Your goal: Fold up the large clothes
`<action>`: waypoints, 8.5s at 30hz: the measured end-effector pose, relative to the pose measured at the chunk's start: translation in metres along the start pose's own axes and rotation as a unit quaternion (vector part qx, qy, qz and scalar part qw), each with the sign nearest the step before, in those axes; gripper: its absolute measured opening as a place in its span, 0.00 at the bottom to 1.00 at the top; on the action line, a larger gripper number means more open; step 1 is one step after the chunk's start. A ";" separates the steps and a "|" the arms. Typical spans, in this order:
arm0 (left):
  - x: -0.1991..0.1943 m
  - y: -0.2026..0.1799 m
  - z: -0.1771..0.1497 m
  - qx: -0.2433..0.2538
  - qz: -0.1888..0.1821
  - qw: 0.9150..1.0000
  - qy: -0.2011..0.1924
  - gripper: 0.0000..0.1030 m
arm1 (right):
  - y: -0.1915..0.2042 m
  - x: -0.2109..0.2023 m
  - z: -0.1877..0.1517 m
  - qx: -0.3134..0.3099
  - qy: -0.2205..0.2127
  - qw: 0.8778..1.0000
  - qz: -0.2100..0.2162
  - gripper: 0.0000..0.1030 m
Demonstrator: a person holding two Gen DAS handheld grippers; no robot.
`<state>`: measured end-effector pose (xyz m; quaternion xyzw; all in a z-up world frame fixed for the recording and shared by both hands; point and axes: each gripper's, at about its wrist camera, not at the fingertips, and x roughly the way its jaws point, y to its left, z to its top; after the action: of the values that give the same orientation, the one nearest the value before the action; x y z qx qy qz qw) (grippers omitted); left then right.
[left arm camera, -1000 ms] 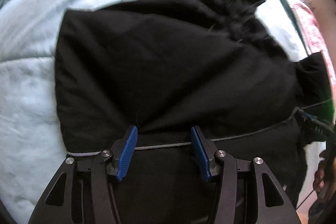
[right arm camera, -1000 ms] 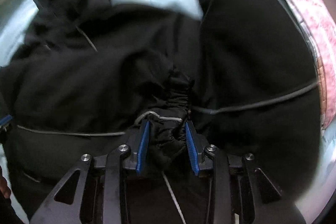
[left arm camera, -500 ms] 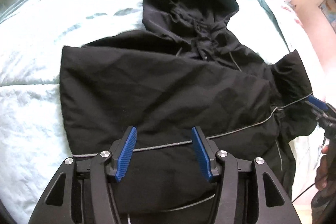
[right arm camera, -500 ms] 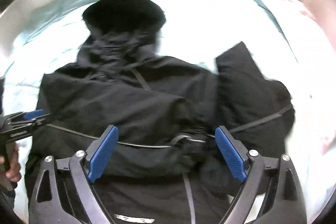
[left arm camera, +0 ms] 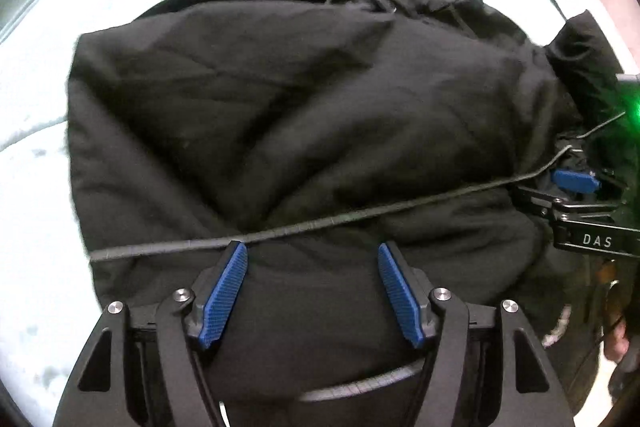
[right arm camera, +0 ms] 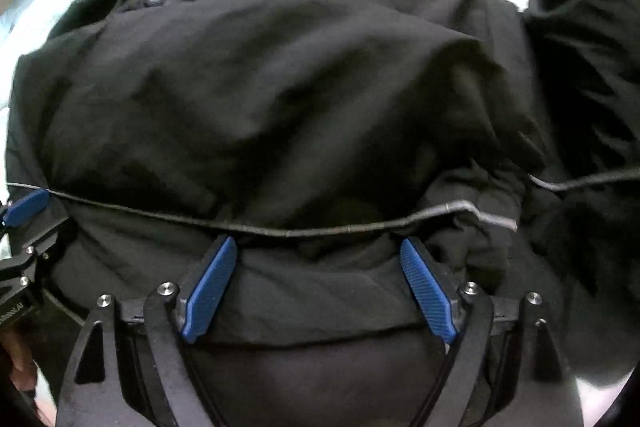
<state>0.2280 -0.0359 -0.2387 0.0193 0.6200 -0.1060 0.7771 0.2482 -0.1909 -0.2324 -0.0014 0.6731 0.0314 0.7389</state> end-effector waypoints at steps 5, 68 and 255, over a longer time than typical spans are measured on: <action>-0.046 -0.029 -0.026 0.017 -0.021 0.999 -0.025 0.67 | -0.005 -0.061 -0.042 -0.006 -0.044 0.998 0.050 0.81; 0.092 -0.346 0.089 0.215 -0.120 0.968 0.053 0.71 | -0.505 -0.109 -0.127 0.451 -0.237 0.860 -0.003 0.20; -0.104 0.067 0.237 -0.045 -0.032 0.983 -0.178 0.59 | -0.067 -0.138 0.208 0.087 -0.215 0.969 0.083 0.84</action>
<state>0.4460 0.0060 -0.0905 -0.0548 0.4764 -0.1049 0.8712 0.4461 -0.2544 -0.0786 0.1257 0.4964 0.0334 0.8583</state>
